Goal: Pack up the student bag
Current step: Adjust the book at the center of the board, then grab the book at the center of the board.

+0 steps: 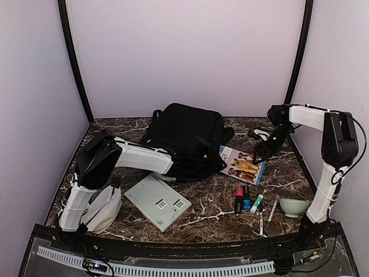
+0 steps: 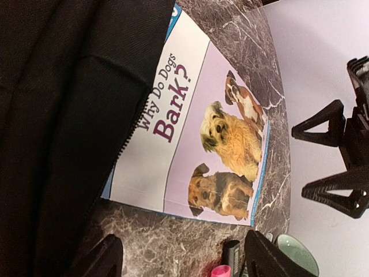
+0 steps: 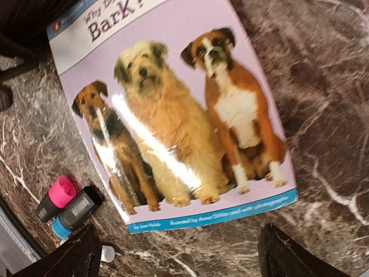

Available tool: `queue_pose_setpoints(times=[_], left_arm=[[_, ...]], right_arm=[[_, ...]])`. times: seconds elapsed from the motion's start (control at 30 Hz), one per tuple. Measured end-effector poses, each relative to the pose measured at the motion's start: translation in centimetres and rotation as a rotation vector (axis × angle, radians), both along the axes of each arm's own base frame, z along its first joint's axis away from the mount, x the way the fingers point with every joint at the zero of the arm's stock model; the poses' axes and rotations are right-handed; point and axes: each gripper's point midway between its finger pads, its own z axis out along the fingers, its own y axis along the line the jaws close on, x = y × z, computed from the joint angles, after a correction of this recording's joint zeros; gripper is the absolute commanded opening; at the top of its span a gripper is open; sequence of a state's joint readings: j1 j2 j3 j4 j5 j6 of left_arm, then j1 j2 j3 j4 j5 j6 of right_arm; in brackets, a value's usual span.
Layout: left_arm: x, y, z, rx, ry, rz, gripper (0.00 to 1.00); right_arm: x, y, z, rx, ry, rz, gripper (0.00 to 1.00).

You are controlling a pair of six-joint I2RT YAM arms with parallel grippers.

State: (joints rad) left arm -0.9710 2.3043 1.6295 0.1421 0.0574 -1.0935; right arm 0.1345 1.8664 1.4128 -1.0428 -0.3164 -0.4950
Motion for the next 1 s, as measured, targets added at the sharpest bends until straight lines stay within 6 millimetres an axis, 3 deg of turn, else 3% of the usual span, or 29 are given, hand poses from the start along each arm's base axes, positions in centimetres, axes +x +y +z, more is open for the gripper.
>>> queue_pose_setpoints(times=[0.1, 0.17, 0.33, 0.43, 0.7, 1.0], left_arm=[[-0.6, 0.0, -0.1, -0.022, 0.032, 0.021, 0.76], [-0.8, -0.1, -0.2, -0.041, 0.05, 0.035, 0.76], [-1.2, -0.4, -0.3, -0.068, 0.09, 0.062, 0.76], [-1.2, -0.7, -0.8, -0.079, 0.119, 0.082, 0.76], [0.3, -2.7, -0.6, -0.145, 0.176, 0.15, 0.75], [2.0, -4.2, -0.7, -0.18, 0.112, 0.133, 0.59]], right_arm=[[2.6, 0.2, 0.4, -0.003, -0.059, -0.014, 0.95], [4.4, 0.2, -0.5, -0.012, -0.085, -0.033, 0.95], [6.5, 0.6, -4.2, -0.022, -0.073, -0.077, 0.94], [7.3, 1.5, -4.3, -0.007, -0.094, -0.087, 0.92], [4.5, 3.4, -4.9, 0.038, -0.108, -0.042, 0.82], [1.5, 2.0, -4.9, 0.03, -0.091, -0.058, 0.8]])
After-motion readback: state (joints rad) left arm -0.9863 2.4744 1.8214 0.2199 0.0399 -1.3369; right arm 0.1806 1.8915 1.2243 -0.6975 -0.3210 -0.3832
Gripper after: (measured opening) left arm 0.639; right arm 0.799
